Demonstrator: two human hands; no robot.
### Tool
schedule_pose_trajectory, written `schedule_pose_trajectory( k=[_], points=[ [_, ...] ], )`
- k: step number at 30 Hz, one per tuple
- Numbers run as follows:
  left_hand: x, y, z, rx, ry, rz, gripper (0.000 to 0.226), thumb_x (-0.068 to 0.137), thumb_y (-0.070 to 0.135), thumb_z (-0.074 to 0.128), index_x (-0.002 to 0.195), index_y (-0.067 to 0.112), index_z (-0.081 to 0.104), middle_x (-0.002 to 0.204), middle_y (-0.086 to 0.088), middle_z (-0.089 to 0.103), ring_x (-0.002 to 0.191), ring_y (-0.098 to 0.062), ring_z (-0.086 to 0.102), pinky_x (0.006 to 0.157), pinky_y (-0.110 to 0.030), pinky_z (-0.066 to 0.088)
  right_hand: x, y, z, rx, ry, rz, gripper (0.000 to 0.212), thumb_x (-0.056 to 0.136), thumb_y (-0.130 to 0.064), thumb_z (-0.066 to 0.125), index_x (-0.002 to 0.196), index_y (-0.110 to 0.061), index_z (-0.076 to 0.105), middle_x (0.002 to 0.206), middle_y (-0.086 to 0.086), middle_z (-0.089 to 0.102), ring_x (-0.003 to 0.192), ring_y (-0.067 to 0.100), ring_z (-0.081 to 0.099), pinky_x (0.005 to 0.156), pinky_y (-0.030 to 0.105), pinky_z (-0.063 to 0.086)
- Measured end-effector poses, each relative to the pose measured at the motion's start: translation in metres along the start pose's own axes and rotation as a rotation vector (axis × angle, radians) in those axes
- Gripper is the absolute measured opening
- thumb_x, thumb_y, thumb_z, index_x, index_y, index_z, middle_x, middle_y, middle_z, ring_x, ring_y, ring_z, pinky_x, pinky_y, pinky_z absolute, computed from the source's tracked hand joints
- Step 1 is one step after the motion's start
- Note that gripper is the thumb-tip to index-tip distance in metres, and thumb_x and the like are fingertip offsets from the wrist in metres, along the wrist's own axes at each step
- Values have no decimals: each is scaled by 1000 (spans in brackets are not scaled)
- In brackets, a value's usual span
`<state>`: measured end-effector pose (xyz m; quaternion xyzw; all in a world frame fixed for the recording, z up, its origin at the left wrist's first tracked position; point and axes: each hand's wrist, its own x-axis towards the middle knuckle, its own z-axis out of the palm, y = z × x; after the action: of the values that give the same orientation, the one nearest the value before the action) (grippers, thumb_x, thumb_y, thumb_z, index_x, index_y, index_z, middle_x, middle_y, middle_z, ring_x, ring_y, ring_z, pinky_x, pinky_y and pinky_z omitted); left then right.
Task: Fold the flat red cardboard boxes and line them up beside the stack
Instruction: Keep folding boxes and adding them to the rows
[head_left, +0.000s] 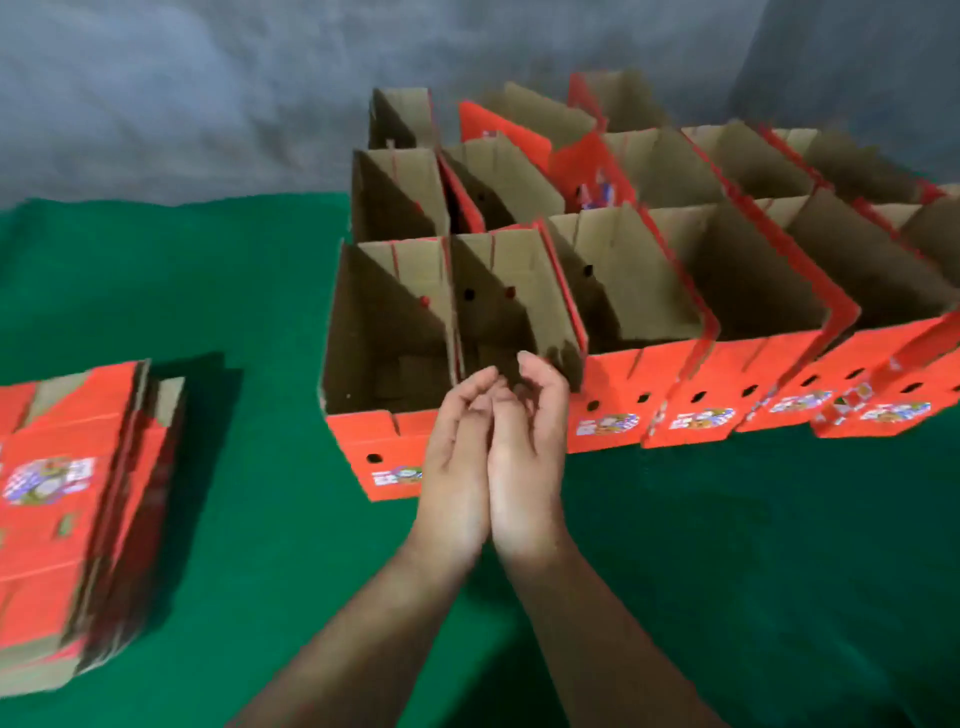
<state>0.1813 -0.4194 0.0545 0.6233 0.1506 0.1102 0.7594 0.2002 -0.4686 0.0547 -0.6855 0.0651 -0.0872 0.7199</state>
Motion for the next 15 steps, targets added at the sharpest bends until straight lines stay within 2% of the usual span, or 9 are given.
schedule_pose_trajectory(
  k=[3,6,8,10,11,13,14,15],
  points=[
    [-18,14,-97,11,152,11,27,110,12,46,126,20,67,116,12,77,110,-2,70,95,-15,51,-57,5,75,-51,-164,-42,36,94,-15,52,129,-21,57,128,6,59,123,19,56,109,42,44],
    [-33,22,-195,22,295,-5,27,109,9,46,119,23,67,108,13,77,102,4,70,86,-9,50,-121,19,154,-87,-340,27,35,93,-19,50,127,-23,56,127,9,59,118,12,56,106,28,44],
    [-40,25,-264,62,362,-27,27,108,9,46,119,23,67,113,10,75,104,0,69,89,-12,50,-162,31,208,-110,-438,90,36,93,-21,49,127,-24,56,127,8,58,112,10,57,102,22,44],
    [-42,22,-333,101,386,-93,28,107,10,45,124,15,67,115,1,73,107,-15,68,92,-27,53,-197,44,260,-153,-505,159,36,97,-12,51,131,-20,56,128,2,56,110,10,54,103,23,41],
    [-43,19,-363,109,372,-140,28,106,10,44,124,11,66,110,-4,73,101,-23,66,84,-36,54,-213,52,282,-183,-520,188,36,97,-8,50,130,-19,56,124,-2,57,111,10,53,105,25,40],
    [-43,12,-420,107,342,-207,27,104,11,45,122,11,65,94,-6,74,82,-22,65,61,-33,52,-241,70,322,-211,-538,268,36,96,-8,49,129,-21,56,122,-1,62,114,18,58,106,37,46],
    [-41,8,-446,116,335,-234,26,104,12,47,123,13,65,96,-3,78,80,-18,67,60,-28,54,-251,79,338,-236,-544,321,36,97,-12,49,131,-24,55,126,1,63,114,22,61,103,40,49],
    [-38,3,-470,133,327,-258,27,104,13,50,127,14,63,109,-4,78,87,-14,69,69,-24,55,-261,86,351,-276,-549,376,37,98,-17,51,134,-26,53,128,2,63,112,22,62,98,37,52]
  ],
)
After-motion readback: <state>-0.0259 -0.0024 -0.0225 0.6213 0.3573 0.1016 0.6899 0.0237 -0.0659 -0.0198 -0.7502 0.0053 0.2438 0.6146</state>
